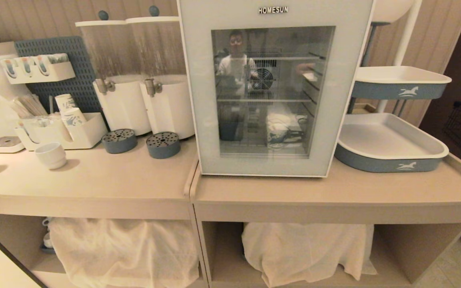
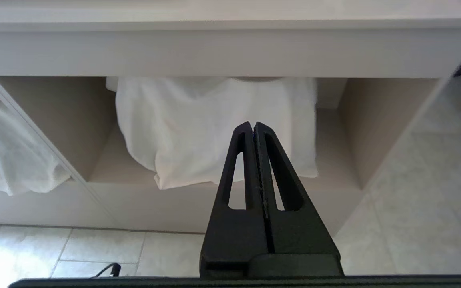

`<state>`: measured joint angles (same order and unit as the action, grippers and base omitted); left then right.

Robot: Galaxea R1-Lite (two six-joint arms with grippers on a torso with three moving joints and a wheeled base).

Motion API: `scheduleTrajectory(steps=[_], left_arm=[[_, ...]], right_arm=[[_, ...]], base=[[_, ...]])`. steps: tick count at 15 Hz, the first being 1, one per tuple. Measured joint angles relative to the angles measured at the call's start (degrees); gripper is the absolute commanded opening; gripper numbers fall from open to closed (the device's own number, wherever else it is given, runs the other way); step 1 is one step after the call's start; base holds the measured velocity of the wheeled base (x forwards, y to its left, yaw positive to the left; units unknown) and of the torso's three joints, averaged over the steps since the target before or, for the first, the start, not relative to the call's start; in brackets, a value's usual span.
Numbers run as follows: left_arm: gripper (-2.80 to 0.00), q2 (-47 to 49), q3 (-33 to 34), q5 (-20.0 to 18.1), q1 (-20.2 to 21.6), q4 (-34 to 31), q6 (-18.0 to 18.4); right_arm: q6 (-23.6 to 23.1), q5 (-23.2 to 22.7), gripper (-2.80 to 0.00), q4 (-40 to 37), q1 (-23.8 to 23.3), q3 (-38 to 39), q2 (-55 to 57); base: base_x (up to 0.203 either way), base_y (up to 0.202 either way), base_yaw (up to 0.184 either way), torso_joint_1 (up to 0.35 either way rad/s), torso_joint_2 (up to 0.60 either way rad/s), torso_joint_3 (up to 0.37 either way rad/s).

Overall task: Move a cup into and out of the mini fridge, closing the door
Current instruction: Open the freezer door

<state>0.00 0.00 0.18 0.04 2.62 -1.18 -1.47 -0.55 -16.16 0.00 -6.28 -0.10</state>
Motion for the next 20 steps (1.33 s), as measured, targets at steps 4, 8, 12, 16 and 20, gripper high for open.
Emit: scheduleTrajectory(steps=[4,8,12,16,20], left_arm=[[-2.8,0.0,0.0,0.0,0.0,0.0,0.0],[-2.8,0.0,0.0,0.0,0.0,0.0,0.0],[-2.8,0.0,0.0,0.1,0.0,0.0,0.0],[-2.8,0.0,0.0,0.1,0.0,0.0,-0.1],[-2.8,0.0,0.0,0.1,0.0,0.0,0.3]], right_arm=[[0.0,0.0,-2.8,0.0,0.0,0.0,0.0],[0.0,0.0,-2.8,0.1,0.0,0.0,0.0],[0.0,0.0,-2.8,0.1,0.0,-0.1,0.0],[0.0,0.0,-2.8,0.1,-0.1,-0.1,0.0],[0.0,0.0,-2.8,0.1,-0.1,0.0,0.0]], base=[[0.01,-0.007,0.0,0.002,0.0,0.001],[0.0,0.0,0.0,0.0,0.0,0.0],[0.031,0.0,0.001,0.001,0.0,0.001],[0.166,0.0,0.0,0.003,0.01,0.0],[0.0,0.0,0.0,0.0,0.0,0.0]])
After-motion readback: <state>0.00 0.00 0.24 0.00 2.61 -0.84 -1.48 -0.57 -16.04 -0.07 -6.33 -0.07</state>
